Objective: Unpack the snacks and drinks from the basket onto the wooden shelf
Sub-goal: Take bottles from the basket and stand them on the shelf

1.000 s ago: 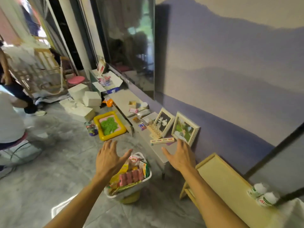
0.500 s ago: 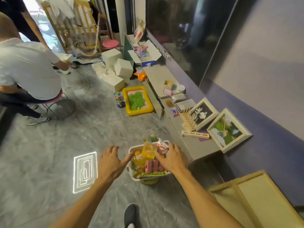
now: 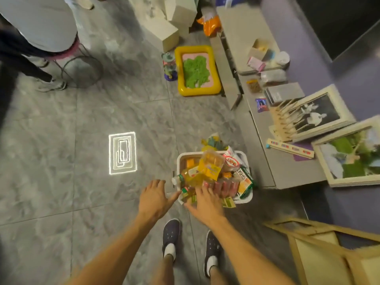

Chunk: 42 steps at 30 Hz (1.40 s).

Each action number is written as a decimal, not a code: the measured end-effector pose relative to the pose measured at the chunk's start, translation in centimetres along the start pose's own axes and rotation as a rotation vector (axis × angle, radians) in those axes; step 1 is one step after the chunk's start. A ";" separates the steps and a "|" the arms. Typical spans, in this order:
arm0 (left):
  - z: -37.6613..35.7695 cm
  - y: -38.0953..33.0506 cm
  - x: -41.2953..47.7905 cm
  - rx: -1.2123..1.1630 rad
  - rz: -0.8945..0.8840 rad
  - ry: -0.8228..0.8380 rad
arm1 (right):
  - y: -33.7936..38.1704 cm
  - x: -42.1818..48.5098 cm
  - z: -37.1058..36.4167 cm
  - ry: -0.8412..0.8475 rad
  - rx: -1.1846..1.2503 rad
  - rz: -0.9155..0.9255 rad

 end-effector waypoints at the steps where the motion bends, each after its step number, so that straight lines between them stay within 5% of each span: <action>1: -1.5 0.4 0.8 -0.007 0.019 0.013 | -0.2 1.0 -1.8 0.018 -0.003 0.017; 11: -13.7 2.2 10.3 -0.070 0.036 0.099 | -1.4 11.3 -16.6 0.103 -0.256 0.226; 19: -15.7 2.0 12.8 -0.181 0.043 0.066 | -1.7 12.8 -18.9 0.017 -0.236 0.227; 24: -11.5 0.0 13.2 -0.244 -0.008 0.017 | -2.1 11.8 -15.0 -0.151 -0.076 0.198; 29: -3.8 -3.0 13.6 -0.276 -0.070 -0.075 | -3.3 10.2 -8.8 -0.388 0.360 -0.046; 42: 17.8 -8.4 5.4 -0.291 -0.222 -0.275 | -4.0 0.1 14.8 -0.535 0.878 -0.212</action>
Point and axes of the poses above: each hand's wrist, its own x-axis towards the middle knuckle, its own z-axis out of the back of the hand, y = z × x, the point moved 5 cm from there along x, towards the middle knuckle, and after that the axes turned 4 degrees about -y, right-handed, at the moved point
